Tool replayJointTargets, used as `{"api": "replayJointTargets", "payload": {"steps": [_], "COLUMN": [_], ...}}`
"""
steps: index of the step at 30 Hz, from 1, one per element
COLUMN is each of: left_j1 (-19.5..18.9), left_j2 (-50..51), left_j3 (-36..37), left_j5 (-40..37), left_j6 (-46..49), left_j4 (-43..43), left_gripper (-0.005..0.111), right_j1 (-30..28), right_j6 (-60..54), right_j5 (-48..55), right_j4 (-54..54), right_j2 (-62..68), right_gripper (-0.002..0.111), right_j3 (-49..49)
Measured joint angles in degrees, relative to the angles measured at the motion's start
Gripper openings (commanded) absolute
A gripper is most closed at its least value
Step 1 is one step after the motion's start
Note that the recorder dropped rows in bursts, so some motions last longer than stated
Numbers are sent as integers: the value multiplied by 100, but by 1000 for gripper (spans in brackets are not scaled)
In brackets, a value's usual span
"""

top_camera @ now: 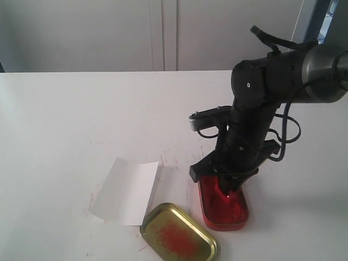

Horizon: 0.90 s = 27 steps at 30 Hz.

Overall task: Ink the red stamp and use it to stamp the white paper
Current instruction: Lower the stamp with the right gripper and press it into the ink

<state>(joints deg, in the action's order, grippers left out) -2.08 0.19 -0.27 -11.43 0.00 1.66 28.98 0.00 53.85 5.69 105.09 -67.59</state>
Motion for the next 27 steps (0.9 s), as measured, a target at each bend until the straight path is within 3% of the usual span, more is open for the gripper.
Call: {"api": "replayJointTargets", "payload": {"steps": [7,27], "left_j1": [0,0], "left_j2": [0,0], "left_j3": [0,0], "left_j5": [0,0], "left_j6": [0,0], "left_j4": [0,0], "left_gripper": [0,0], "right_j1": [0,0], "right_j6": [105,105], "right_j5": [-529,-1030], "right_j4": [291,456], "right_j2": [-213,-224], "right_gripper": [0,0], "right_j3": [583,972]}}
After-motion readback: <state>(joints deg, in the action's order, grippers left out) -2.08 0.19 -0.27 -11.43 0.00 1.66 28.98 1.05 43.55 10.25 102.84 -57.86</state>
